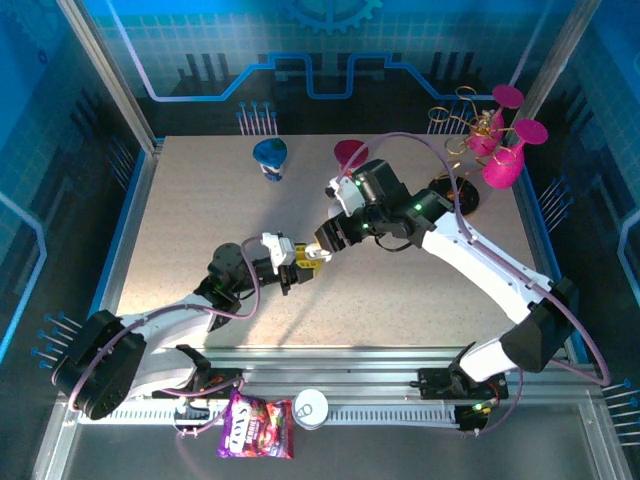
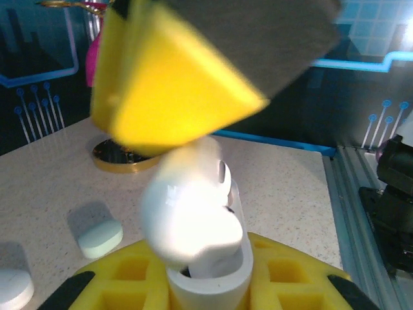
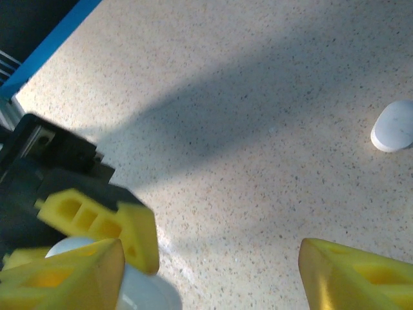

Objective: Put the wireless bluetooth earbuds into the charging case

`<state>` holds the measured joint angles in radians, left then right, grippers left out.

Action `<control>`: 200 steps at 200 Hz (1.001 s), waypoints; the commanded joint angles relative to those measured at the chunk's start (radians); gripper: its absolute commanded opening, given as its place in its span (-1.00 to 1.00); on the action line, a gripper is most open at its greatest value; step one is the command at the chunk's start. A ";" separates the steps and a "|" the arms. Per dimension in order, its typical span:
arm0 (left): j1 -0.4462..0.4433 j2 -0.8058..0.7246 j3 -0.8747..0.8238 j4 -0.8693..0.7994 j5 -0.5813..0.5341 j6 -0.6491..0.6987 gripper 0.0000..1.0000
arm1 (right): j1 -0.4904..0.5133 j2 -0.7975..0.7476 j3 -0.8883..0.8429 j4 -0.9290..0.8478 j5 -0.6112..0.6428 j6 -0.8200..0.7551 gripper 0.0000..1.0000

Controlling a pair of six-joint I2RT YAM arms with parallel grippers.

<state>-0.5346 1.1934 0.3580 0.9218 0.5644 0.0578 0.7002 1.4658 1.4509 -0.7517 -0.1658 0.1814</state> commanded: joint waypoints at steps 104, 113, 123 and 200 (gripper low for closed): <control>0.001 -0.050 0.096 -0.026 0.351 -0.183 -0.97 | -0.009 -0.257 -0.271 0.144 -0.370 -0.405 0.19; 0.001 -0.056 0.098 -0.030 0.353 -0.184 -0.97 | -0.011 -0.247 -0.266 0.137 -0.378 -0.409 0.08; 0.001 -0.060 0.101 -0.032 0.353 -0.183 -0.97 | -0.012 -0.235 -0.261 0.128 -0.384 -0.413 -0.03; 0.001 -0.060 0.088 -0.075 0.229 -0.136 0.33 | -0.040 -0.243 -0.304 0.177 -0.374 -0.365 -0.63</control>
<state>-0.5282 1.1507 0.4339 0.8692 0.8692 -0.1211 0.6880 1.2400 1.1812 -0.6395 -0.5571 -0.2207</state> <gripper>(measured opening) 0.390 0.206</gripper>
